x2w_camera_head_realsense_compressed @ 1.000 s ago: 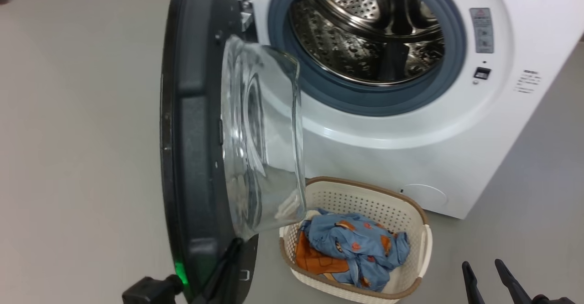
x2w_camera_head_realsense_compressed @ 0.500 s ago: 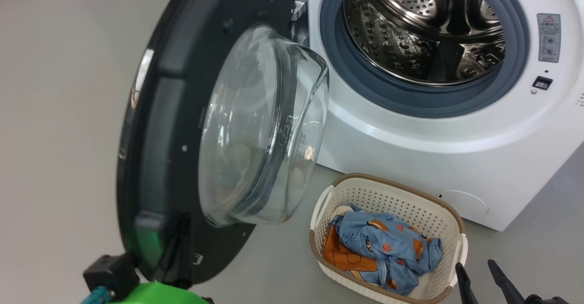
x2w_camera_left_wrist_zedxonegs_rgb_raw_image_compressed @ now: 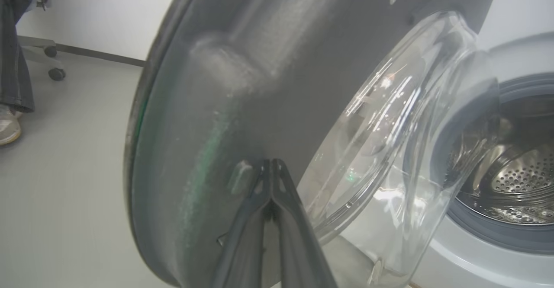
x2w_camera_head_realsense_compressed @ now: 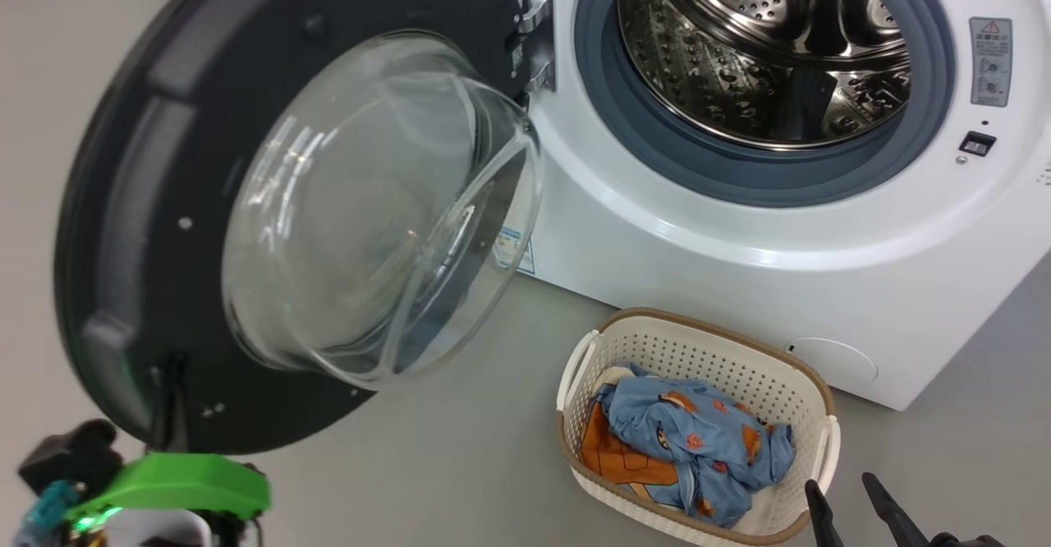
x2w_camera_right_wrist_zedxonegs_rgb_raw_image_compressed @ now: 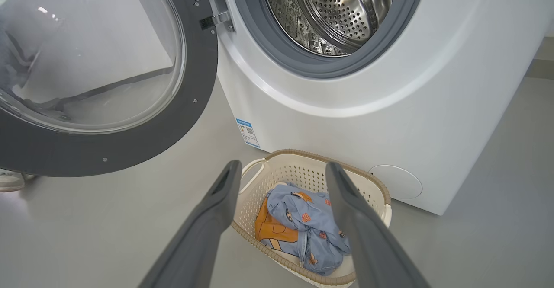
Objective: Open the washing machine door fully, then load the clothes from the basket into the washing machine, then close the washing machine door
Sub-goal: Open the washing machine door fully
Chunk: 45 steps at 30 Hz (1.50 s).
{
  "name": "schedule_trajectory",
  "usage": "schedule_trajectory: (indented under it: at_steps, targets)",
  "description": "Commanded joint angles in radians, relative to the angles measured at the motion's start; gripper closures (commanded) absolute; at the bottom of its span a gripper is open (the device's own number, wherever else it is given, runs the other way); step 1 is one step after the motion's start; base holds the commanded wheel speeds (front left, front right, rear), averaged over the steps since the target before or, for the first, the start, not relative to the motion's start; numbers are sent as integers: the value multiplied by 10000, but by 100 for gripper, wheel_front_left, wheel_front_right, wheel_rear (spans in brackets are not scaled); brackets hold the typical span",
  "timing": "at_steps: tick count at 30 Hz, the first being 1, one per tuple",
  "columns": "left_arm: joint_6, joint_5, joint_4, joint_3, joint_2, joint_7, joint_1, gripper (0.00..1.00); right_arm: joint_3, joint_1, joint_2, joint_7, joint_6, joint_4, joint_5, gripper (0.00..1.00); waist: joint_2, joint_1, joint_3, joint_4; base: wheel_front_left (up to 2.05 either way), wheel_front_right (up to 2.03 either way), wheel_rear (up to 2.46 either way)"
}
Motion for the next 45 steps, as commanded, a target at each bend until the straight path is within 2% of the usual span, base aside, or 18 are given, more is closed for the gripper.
schedule_trajectory:
  at_steps: [1,8,14,18,23,32,36,41,45]
  targets:
    - [66,-46,12,599,442,-140,-542,100,266,-397,-173,-120,27,-186,26,0,0,0,-35,-69,0,0,0]
    - [-131,16,1925,1328,1096,-572,-1364,100,367,-436,-134,-120,27,-102,96,0,0,0,-158,-436,0,0,0]
    - [-402,266,3201,1651,1450,-685,-1895,100,380,-396,-88,-120,27,-84,123,0,0,0,-176,-706,0,0,0]
    - [-510,441,3625,1938,1489,-698,-2158,100,336,-410,-66,-120,27,-71,120,0,0,0,-190,-837,0,0,0]
    - [-715,705,3550,2370,1198,-701,-2264,100,324,-418,-37,-120,27,-26,137,0,0,0,-287,-916,0,0,0]
    - [-1032,950,3082,2570,695,-702,-1951,100,355,-456,0,-120,27,-20,162,0,0,0,-415,-1028,0,0,0]
    - [-1157,924,2398,2563,390,-702,-1593,100,325,-491,41,-120,27,-85,157,0,0,0,-347,-1164,0,0,0]
    - [-1105,953,959,2252,98,-592,-872,100,303,-519,106,-120,27,-95,156,0,0,0,-256,-1339,0,0,0]
    - [-1060,949,-689,1811,-91,-300,-185,65,304,-555,153,-120,27,-82,155,0,0,0,-260,-1464,0,0,0]
